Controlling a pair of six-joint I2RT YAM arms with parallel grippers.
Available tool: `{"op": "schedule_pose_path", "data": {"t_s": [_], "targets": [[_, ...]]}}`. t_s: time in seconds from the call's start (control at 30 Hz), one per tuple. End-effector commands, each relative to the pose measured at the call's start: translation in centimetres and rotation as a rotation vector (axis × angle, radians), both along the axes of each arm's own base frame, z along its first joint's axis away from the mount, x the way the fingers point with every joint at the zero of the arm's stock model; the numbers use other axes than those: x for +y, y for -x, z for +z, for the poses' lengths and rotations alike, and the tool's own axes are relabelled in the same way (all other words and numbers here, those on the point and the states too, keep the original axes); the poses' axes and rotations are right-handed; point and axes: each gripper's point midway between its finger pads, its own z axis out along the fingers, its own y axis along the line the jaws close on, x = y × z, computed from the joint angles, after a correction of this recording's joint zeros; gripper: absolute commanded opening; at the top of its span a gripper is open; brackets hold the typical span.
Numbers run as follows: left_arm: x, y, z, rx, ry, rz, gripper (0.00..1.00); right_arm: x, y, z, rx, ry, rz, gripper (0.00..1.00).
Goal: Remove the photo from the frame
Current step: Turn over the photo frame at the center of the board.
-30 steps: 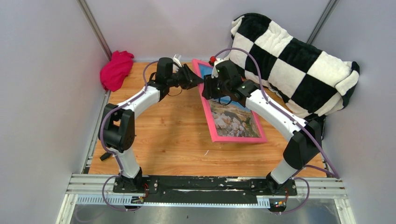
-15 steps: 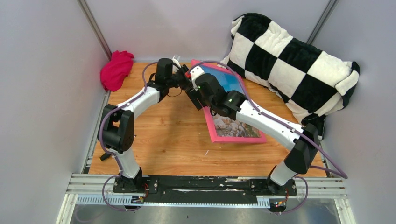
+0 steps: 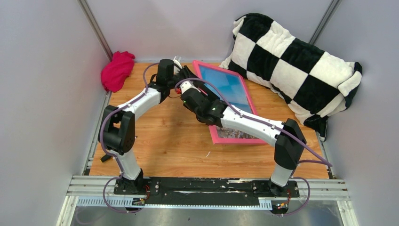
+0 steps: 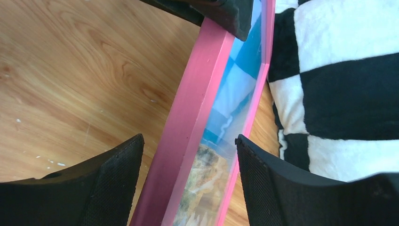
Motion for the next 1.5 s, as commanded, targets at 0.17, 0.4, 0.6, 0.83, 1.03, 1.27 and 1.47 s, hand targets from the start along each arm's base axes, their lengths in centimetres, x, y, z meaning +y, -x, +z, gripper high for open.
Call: {"op": "schedule_pose_path", "data": {"t_s": [0.17,0.4,0.6,0.83,1.03,1.27,1.47], "targets": [[-0.5,0.2,3.9,-0.129,0.039,-0.023,0.0,-0.9,0.1,-1.3,-0.051,0.15,-0.037,0.71],[-0.5,0.1,3.7,-0.127,0.036,-0.021,0.0,-0.5,0.2,-2.3,-0.076,0.217,-0.04,0.64],[-0.5,0.0,3.6,-0.129,0.032,-0.02,0.0,0.0,0.4,-1.8,-0.119,0.24,-0.04,0.53],[-0.5,0.1,3.8,-0.133,0.034,-0.02,0.05,0.1,0.5,-0.6,-0.169,0.258,-0.037,0.34],[-0.4,0.0,3.8,-0.137,0.03,-0.018,0.08,0.0,0.5,0.6,-0.197,0.254,-0.031,0.21],[0.0,-0.2,4.0,-0.147,0.028,-0.013,0.3,-0.1,0.2,3.5,-0.252,0.242,-0.028,0.15],[3.9,-2.0,6.1,-0.195,0.033,0.067,0.58,-0.3,0.2,6.6,-0.292,0.195,-0.032,0.08]]}}
